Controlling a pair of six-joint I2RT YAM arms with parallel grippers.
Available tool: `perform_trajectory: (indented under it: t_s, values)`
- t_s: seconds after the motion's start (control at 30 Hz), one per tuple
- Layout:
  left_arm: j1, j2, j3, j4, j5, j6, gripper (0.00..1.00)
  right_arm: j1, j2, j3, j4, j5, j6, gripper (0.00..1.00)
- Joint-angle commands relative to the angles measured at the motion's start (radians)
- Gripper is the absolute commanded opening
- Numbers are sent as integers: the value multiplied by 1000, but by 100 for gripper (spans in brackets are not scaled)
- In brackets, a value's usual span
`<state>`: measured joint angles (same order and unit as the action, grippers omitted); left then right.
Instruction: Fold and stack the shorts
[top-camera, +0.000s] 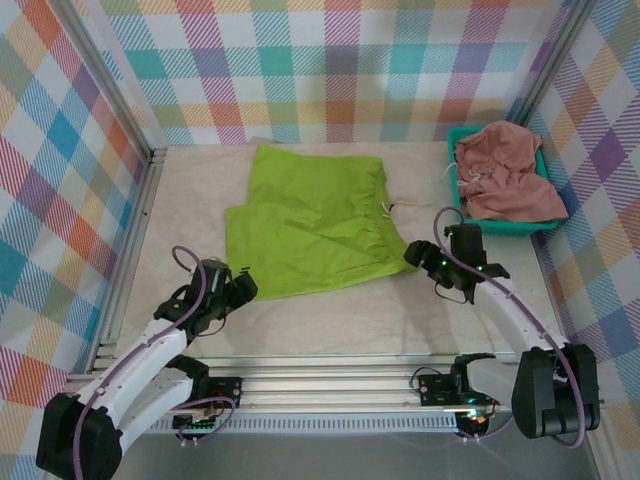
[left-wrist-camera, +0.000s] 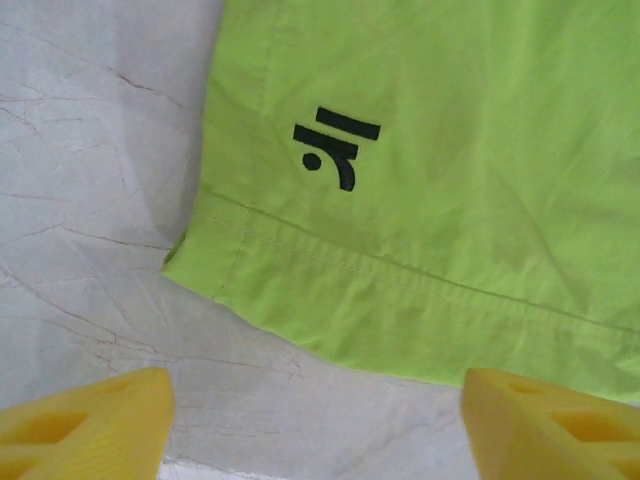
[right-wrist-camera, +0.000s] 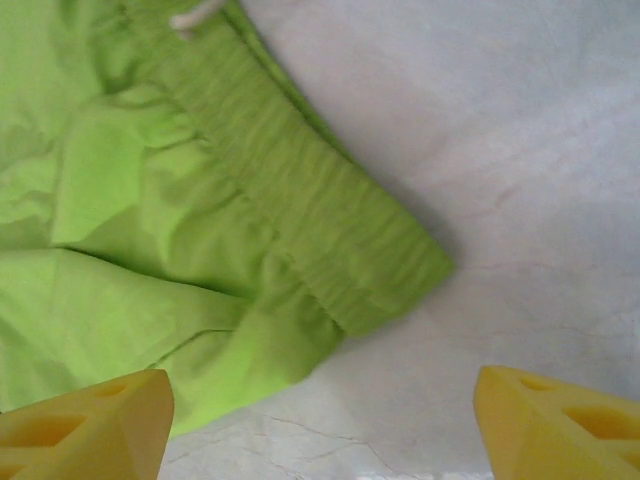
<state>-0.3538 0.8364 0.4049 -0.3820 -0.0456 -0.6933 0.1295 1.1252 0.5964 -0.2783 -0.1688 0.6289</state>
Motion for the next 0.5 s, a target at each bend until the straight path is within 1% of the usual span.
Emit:
perform_trajectory:
  t_s: [0.0,0.03,0.17,0.37,0.47]
  values:
    - [27,27,-31,95,11,3,68,-7,44,4,45,-52,22,74]
    - [29,43,-36,137,11,10,65,-8,60,6,54,-57,23,72]
    - [38,105,-33,169,7,31,57,-13,104,-7,80,-44,23,68]
    - [45,150,-5,135,-75,74,55,-14,158,-1,101,-43,13,67]
    - [47,181,-5,165,-80,66,55,-14,180,1,106,-43,15,66]
